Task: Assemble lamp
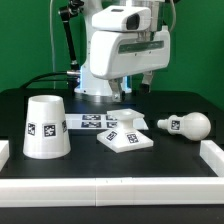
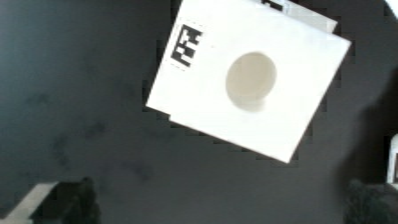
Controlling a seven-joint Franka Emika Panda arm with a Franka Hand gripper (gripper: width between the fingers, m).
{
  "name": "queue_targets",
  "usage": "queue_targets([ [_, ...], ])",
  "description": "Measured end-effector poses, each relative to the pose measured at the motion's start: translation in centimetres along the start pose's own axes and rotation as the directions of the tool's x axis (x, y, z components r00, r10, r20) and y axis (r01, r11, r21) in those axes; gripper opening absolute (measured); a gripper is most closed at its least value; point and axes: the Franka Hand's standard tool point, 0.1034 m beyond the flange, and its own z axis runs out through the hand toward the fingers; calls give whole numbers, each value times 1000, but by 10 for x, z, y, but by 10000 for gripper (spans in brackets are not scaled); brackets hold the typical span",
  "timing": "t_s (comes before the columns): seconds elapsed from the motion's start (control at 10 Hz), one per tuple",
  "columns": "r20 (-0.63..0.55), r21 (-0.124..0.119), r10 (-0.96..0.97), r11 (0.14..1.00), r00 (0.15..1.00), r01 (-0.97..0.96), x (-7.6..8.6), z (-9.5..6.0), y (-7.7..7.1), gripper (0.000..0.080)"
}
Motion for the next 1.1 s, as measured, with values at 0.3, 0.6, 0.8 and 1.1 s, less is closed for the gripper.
queue_targets([
  [0.3, 28, 22, 111, 994, 993, -111, -21, 22, -13, 699],
  [0.6, 46, 35, 121, 992, 992, -122, -24, 32, -17, 699],
  [0.8, 52, 40, 121, 992, 991, -123, -25, 38, -17, 699],
  [1.1, 48, 42, 111, 993, 993, -113, -25, 48, -16, 699],
])
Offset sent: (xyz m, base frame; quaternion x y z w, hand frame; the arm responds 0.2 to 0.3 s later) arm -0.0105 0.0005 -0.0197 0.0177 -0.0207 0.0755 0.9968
